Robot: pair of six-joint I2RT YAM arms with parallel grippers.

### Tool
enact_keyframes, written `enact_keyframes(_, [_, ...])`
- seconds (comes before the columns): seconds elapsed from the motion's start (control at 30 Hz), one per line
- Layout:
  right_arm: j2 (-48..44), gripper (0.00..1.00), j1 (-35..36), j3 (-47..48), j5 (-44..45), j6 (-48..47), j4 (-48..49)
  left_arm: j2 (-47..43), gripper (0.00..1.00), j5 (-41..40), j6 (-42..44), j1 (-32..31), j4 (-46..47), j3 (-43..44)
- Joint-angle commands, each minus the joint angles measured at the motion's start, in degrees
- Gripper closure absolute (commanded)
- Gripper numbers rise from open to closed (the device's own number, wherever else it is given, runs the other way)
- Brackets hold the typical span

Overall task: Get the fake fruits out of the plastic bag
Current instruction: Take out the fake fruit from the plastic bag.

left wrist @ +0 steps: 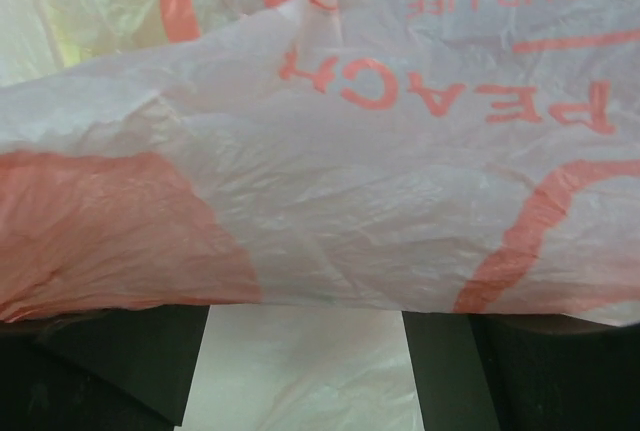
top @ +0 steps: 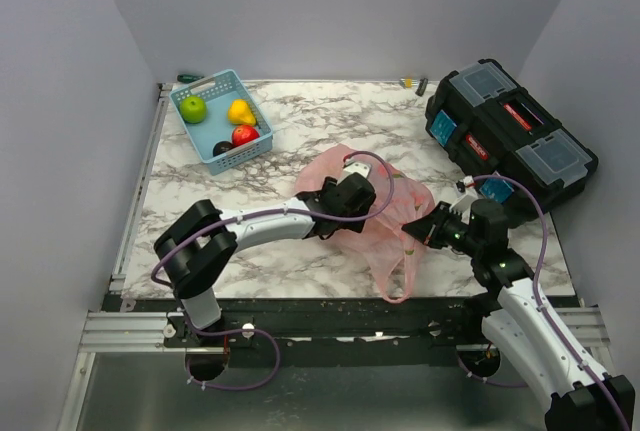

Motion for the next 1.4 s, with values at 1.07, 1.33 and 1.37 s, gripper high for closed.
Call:
enact_keyframes(1.07, [-5.96,0.99,0.40,-3.11,-24.69,-1.57,8.13,-4.79,0.24,-9.26,-0.62,1.74,5.56,-4.55])
enact_keyframes(1.33, [-3.34,0.99,0.38,-3.73,-23.73,-1.73,8.67,0.79,0.21,-11.01,0.49,4.62,4.91,0.53])
enact_keyframes(1.37, [-3.19,0.99,0.39,-3.88,-23.64,-1.63,8.89,1.55,0.20,-10.93,0.60,4.83,4.57,1.07])
